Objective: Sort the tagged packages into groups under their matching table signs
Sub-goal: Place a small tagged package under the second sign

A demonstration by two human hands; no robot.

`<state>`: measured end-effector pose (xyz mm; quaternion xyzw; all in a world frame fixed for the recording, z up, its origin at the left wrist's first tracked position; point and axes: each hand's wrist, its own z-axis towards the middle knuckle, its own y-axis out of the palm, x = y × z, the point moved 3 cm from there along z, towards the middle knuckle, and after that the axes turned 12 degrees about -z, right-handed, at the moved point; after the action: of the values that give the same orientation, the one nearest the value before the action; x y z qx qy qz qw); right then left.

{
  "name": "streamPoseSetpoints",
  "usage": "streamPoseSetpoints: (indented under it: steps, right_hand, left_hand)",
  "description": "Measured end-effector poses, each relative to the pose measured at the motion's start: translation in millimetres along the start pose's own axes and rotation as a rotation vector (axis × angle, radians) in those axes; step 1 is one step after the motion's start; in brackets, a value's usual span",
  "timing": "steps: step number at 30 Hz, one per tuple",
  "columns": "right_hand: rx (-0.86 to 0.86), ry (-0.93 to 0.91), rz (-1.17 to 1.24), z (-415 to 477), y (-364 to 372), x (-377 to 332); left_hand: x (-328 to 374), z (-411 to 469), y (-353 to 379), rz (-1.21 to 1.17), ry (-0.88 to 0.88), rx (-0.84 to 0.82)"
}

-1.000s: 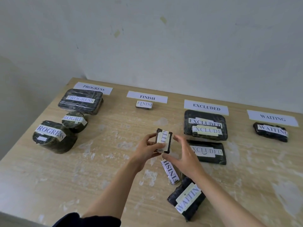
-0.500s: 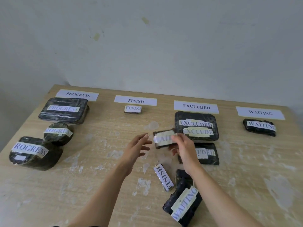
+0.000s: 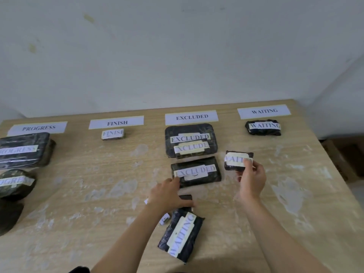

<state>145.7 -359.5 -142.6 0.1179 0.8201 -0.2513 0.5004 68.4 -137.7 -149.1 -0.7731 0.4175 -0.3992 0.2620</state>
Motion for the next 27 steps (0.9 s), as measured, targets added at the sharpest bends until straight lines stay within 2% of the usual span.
streamPoseSetpoints:
  steps: [3, 5, 10, 19, 23, 27]
  right_hand:
    - [0.019, 0.033, -0.017, 17, -15, 12]
    - [0.017, 0.051, -0.001, 25, -19, 14]
    - [0.018, 0.1, 0.106, 47, -15, 12]
    - [0.117, 0.165, 0.133, 106, -12, -12]
    - [0.165, 0.186, 0.146, 122, -16, -13]
    - [0.25, 0.129, 0.018, 112, -12, -17]
  left_hand:
    - [8, 5, 1, -0.053, -0.075, -0.008]
    - [10, 5, -1, -0.195, -0.131, 0.036]
    - [3, -7, -15, -0.481, -0.252, 0.332]
    - [11, -16, -34, -1.29, -0.247, 0.626]
    - [9, -18, -41, -1.32, -0.187, 0.856]
    - [3, -15, -50, -1.27, -0.117, 0.858]
